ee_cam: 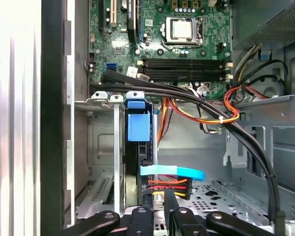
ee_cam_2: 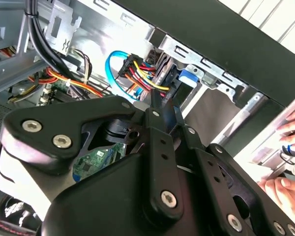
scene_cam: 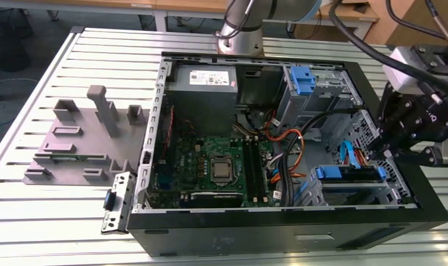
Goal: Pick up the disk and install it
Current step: 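Insert the second disk wire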
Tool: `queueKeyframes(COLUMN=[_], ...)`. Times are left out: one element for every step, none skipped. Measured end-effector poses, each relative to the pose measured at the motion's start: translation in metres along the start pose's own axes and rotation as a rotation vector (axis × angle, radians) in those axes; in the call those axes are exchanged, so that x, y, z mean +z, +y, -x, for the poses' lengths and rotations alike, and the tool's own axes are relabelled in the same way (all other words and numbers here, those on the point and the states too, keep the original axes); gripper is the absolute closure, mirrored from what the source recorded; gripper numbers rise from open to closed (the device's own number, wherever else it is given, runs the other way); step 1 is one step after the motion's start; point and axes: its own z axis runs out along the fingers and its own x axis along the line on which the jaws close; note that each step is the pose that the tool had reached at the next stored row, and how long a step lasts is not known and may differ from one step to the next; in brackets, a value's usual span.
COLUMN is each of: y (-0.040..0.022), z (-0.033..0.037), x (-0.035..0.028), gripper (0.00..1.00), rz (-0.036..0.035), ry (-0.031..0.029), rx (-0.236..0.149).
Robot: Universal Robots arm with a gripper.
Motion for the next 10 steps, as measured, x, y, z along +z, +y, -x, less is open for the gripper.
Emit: queueKeyframes(y=[0.0001, 0.0001, 0.0002, 0.0002, 0.0002, 0.0002, 0.0002, 0.0002, 0.0002, 0.0002], z=[0.0001, 0.0002, 0.0003, 0.0004, 0.0004, 0.0004, 0.0004, 0.0004, 0.0004, 0.0004], x=[-0.0021, -0.0037, -0.005, -0.0059, -0.006, -0.006, -0.0064, -0.0066, -0.0066, -0.0066], gripper=[0.76, 0.76, 0.76, 0.76, 0.76, 0.76, 0.76, 0.76, 0.76, 0.76], rz=[0.0, 0.0, 0.0, 0.0, 0.0, 0.0001, 0.0, 0.0, 0.0, 0.0001], ry=[0.0, 0.0001, -0.0001, -0.0001, -0.0003, -0.0003, -0.0001, -0.0001, 0.0, 0.0], rx=[0.0, 0.0, 0.0, 0.0, 0.0, 0.0, 0.0, 0.0, 0.0, 0.0])
